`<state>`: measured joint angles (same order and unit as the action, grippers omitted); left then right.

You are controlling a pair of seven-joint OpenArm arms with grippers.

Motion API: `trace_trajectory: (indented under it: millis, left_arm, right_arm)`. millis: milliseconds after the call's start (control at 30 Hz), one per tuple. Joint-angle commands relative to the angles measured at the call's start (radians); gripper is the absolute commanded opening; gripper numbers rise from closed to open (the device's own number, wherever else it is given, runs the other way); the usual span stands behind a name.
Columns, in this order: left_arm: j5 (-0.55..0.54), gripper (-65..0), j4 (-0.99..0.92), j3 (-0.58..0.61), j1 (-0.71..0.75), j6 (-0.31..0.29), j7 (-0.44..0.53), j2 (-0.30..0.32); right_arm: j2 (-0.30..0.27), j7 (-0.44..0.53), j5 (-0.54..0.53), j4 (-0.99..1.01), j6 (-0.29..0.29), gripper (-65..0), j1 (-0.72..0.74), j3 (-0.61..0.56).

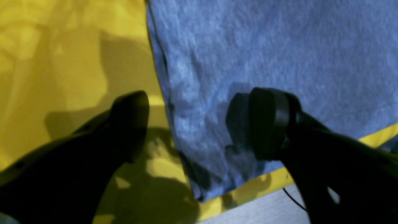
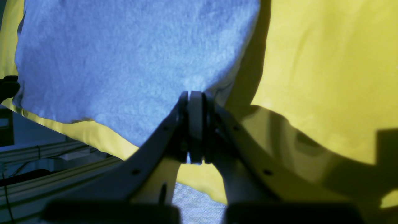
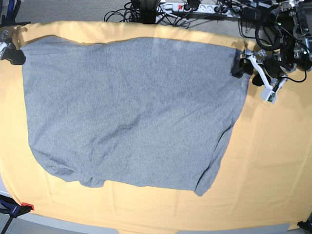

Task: Layout the t-shirt on the table in an organized manner, then fold the t-shirt properly
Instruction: 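Adjust the left gripper's grip on the shirt corner, pinching more fabric, then lift the shirt corners with both grippers and pull them apart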

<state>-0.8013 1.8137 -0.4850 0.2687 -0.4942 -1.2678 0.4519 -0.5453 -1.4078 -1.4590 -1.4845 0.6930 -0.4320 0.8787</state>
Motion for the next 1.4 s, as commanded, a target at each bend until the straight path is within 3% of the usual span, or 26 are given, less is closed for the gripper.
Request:
trace_trajectory:
  millis: [0,100,367,433,567,600,800,933,1100,1300,1367]
  left_arm:
    - [-0.039,-15.6,0.014,-0.006,-0.003,-0.02,-0.025,0.016]
    - [-0.129,-15.6,0.014,-0.006,-0.002,-0.056,-0.067,0.015]
    - [-0.13,-16.8,0.014,-0.006,0.078,-0.056,-0.107,0.011]
    - [-0.138,-24.9,0.014,-0.006,0.104,-0.06,-0.124,0.011]
    - [-0.143,-62.5,0.014,-0.007,0.134,-0.075,-0.124,0.014]
    - [-0.143,-65.0,0.014,-0.008,0.133,-0.075,-0.122,0.014]
    - [-0.143,-65.0,0.014,-0.024,0.107,-0.07,-0.037,0.019]
    - [-0.143,-65.0,0.014,-0.063,0.032,-0.032,-0.015,0.019]
    - [-0.147,-65.0,0.014,-0.133,-0.061,-0.029,0.045,0.019]
    - [-0.222,-65.0,0.014,-0.139,-0.132,-0.031,0.04,0.019]
    - [-0.255,-65.0,0.014,-0.139,-0.141,-0.058,0.032,0.019]
  right_arm:
    - [-0.026,0.012,-0.025,-0.013,0.005,-65.0,0.0,0.01]
    - [-0.026,0.012,-0.025,-0.013,0.005,-65.0,0.0,0.01]
    - [-0.026,0.012,-0.025,-0.013,0.005,-65.0,0.0,0.01]
    - [-0.026,0.012,-0.025,-0.013,0.005,-65.0,0.0,0.01]
    - [-0.026,0.012,-0.025,-0.013,0.005,-65.0,0.0,0.01]
    - [-0.026,0.012,-0.025,-0.013,0.005,-65.0,0.0,0.01]
    - [-0.027,0.012,-0.025,-0.013,0.005,-65.0,0.001,0.01]
    - [-0.027,0.012,-0.025,-0.013,0.005,-65.0,0.006,0.01]
    - [-0.029,0.012,-0.025,-0.013,0.005,-65.0,0.01,0.01]
    - [-0.032,0.012,-0.025,-0.014,0.005,-65.0,0.046,0.01]
    - [-0.038,0.012,-0.025,-0.014,0.005,-65.0,0.047,0.01]
